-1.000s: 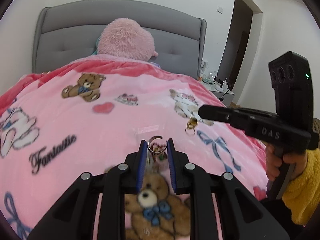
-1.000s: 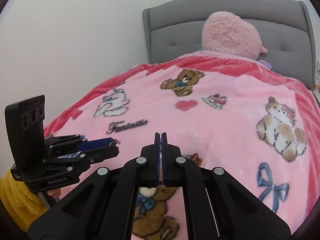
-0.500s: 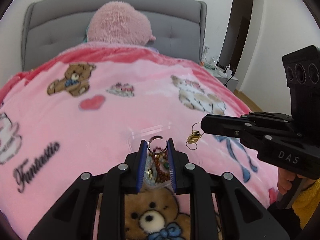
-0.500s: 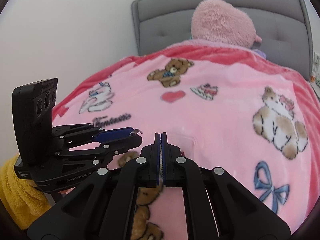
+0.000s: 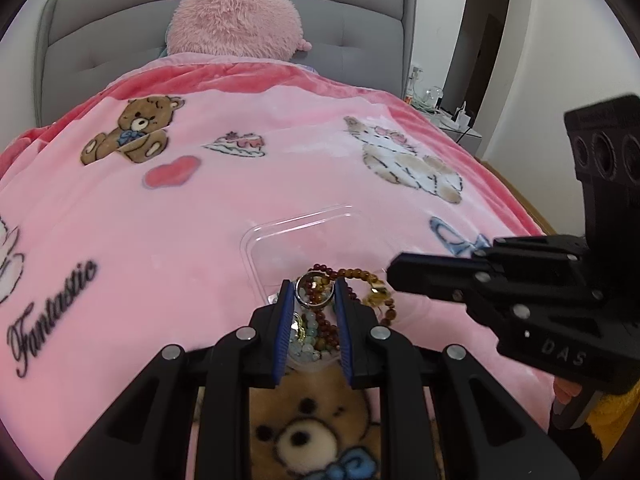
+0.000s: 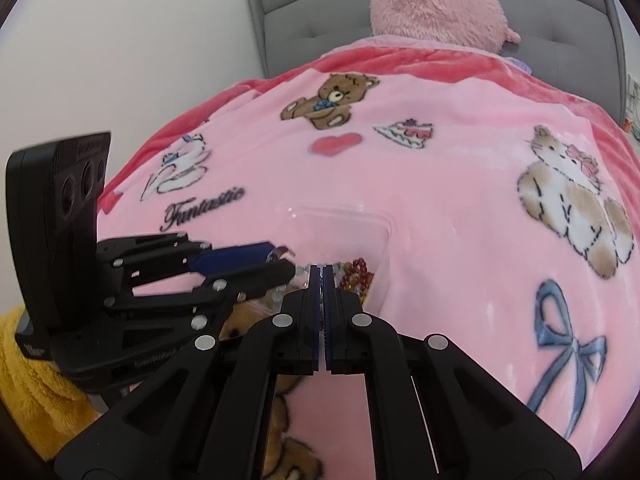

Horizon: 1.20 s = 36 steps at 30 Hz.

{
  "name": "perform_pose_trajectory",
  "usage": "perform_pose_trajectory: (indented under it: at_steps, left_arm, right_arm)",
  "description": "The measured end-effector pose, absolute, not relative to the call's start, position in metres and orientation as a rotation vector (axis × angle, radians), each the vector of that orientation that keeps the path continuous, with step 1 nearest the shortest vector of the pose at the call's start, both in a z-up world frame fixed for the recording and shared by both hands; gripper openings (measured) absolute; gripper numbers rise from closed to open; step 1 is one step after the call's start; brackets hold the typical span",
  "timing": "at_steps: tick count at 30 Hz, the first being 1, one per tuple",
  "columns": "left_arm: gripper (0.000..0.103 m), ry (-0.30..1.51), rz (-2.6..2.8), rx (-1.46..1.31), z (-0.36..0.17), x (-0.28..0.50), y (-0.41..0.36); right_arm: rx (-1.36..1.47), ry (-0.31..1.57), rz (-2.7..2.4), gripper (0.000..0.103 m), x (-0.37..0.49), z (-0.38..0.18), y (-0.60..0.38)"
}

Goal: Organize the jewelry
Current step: 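Carry the ring and earrings over the clear box and open both tools, then grasp the purple bead bracelet with the left tool while the right tool grasps a small silver stud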

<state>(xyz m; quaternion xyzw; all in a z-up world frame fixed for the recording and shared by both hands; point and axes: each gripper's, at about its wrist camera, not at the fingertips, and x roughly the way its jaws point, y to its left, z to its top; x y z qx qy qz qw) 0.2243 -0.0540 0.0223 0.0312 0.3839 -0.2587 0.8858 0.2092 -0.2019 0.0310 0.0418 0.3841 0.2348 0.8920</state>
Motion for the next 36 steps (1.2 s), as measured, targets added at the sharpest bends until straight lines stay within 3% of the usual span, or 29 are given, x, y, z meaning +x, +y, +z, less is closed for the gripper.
perform_pose_trajectory:
  at_steps: [19,23,33,35,36]
  left_arm:
    - [0.02,0.82,-0.53,0.007,0.018,0.236,-0.057]
    - [0.03,0.826,-0.533,-0.024,0.019,0.239,-0.055]
    - [0.032,0.789,-0.542,-0.055,0.03,0.228,-0.044]
    - [0.042,0.76,-0.549,-0.046,0.038,0.217,-0.036]
    - [0.045,0.75,-0.544,-0.046,0.042,0.21,-0.03]
  right_arm:
    - [0.073,0.801,0.484,0.004,0.205,0.017,-0.206]
    - [0.085,0.79,0.476,0.004,0.203,0.018,-0.208]
    - [0.111,0.761,0.489,0.005,0.181,0.031,-0.219]
    - [0.116,0.755,0.523,0.006,0.17,0.035,-0.219]
    - [0.113,0.746,0.538,0.014,0.162,0.037,-0.218]
